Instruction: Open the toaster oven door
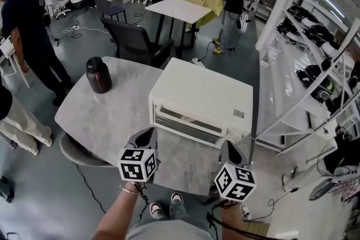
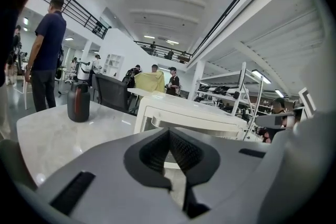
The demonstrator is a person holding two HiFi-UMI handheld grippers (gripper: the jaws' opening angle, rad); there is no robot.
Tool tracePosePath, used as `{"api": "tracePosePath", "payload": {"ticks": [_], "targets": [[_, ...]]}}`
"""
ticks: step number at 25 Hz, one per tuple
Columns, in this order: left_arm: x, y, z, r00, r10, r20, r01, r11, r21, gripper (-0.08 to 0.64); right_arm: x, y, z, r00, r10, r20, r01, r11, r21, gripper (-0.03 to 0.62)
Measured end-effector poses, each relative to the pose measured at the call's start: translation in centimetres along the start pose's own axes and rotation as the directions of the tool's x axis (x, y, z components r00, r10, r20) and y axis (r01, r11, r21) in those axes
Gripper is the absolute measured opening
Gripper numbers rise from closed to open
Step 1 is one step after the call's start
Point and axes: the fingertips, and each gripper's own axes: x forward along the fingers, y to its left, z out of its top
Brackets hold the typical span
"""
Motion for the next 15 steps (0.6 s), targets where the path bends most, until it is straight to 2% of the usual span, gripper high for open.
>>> {"api": "tracePosePath", "payload": {"ticks": [4,15], "targets": [[1.0,-1.4,-0.2,1.0,-0.019,-0.018,0.02,1.0,0.015,-0.004,-0.5,-1.3,0.0,1.0,-0.023,-0.004,0.023,1.0,0.008,0.004],[2.4,-1.2,0.6,0.999,0.038,-0.037,-0.037,0.999,0.028,-0.005,-0.7,-3.6,-0.5,0.999,-0.053,-0.01,0.054,0.998,0.03,0.005]]}}
